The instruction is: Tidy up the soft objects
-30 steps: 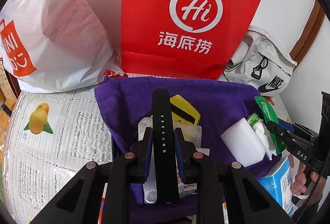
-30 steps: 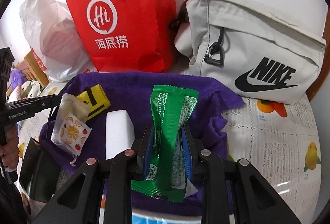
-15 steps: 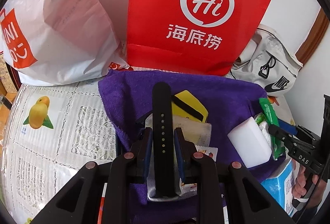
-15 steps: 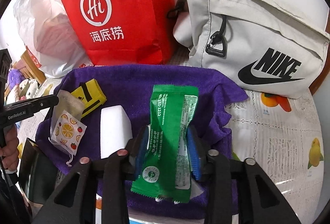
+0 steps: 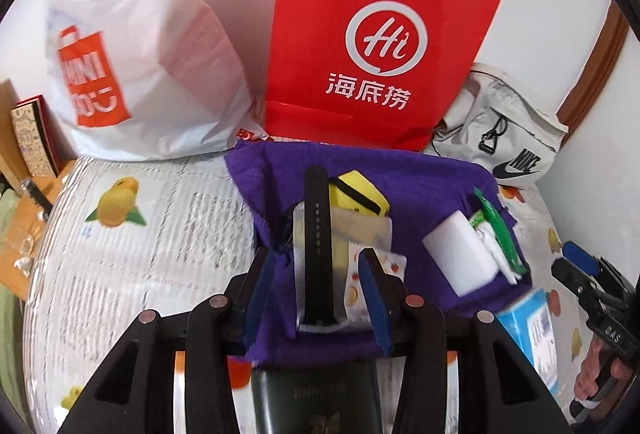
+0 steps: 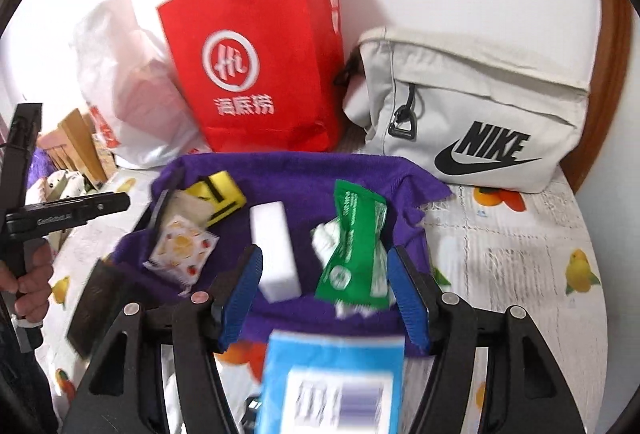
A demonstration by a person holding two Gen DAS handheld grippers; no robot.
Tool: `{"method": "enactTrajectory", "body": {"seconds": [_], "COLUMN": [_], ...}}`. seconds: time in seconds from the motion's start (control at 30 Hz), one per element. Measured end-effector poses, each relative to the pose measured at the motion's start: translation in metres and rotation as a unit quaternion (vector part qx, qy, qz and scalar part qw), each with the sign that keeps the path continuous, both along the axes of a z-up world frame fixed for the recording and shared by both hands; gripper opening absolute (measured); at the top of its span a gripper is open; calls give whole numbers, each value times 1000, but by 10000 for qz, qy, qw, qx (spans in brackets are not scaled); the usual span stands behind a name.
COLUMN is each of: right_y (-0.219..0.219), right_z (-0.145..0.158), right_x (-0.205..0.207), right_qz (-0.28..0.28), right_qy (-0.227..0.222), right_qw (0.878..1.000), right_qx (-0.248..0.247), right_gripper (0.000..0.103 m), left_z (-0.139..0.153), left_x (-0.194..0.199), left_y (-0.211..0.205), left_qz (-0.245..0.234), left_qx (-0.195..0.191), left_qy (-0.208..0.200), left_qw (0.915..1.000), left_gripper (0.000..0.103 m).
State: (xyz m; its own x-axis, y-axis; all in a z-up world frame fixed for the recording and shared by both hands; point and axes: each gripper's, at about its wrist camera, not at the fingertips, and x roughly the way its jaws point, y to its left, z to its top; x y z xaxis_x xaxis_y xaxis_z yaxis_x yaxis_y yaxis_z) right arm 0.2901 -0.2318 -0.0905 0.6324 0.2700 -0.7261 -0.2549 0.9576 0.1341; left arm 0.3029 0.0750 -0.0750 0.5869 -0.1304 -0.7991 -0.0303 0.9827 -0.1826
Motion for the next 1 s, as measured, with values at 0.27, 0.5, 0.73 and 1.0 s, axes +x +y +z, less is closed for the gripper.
{"method": "enactTrajectory", "body": {"seconds": [0.27, 0.5, 0.73, 1.0], "right_y": [5, 20, 46, 70], "right_z": [11, 0, -34, -72], "right_x": [-74, -148, -183, -170], "right_qz": [3, 232, 487, 120], "right_qy": [-28, 64, 198, 145], "right_qw": [10000, 9997, 9986, 9967], "right_qx": [84, 22, -38, -788], "right_gripper": [55, 47, 45, 34], "left_z": [19, 19, 8, -5], "left_x": [-57, -109, -139, -147], "left_y": [-4, -4, -2, 5], "left_qz": [-40, -60, -159, -322], "left_qx": [-115, -292, -357, -409], "left_qy": [-97, -163, -164, -157], "left_qw": [9999, 9994, 9991, 9985], "left_gripper": [42, 42, 42, 42]}}
